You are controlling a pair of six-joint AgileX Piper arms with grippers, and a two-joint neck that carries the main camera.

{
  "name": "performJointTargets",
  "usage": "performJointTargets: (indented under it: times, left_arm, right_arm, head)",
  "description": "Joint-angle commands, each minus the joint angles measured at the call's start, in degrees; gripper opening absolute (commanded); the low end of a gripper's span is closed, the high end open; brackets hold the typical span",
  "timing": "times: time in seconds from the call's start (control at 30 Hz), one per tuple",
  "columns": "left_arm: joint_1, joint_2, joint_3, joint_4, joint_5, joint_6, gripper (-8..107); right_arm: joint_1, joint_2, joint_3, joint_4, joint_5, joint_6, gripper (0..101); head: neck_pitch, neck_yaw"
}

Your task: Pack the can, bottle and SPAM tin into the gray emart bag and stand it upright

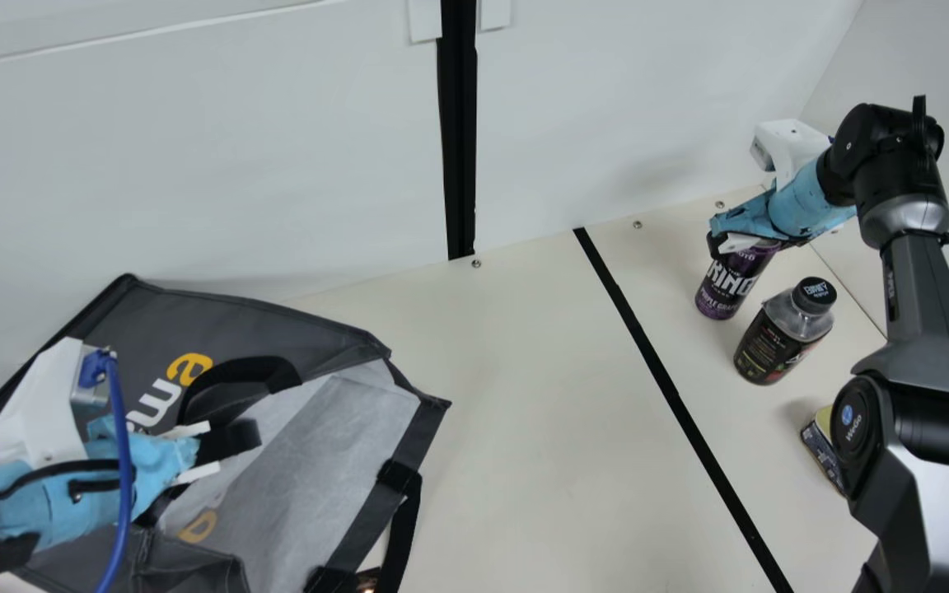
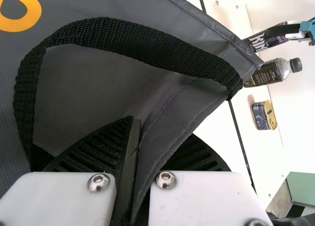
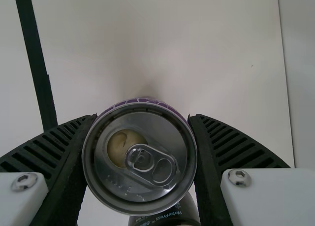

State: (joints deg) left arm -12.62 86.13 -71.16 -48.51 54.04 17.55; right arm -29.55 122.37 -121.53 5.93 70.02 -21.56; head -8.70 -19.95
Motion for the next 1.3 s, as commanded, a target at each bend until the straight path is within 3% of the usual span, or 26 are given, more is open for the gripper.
performJointTargets:
  times: [0.0,0.47,1.27]
  left_arm:
    - [0.0,0.0,0.0,0.0,0.0,0.0,-8]
    - [0.0,0.0,0.0,0.0,0.0,0.0,-8]
    - [0.0,0.0,0.0,0.0,0.0,0.0,-8]
  right_arm:
    - [0.2,-0.4,0.1,0.2,-0.1,-0.4,0]
    - [1.7,-6.6,4.2,1.4,-0.1,-3.4,0]
    - [2.9,-21.5,18.7,2.8,-0.1,-12.3,0]
  head:
    - [-1.3,0.0]
    - [-1.3,0.0]
    - [-1.3,0.0]
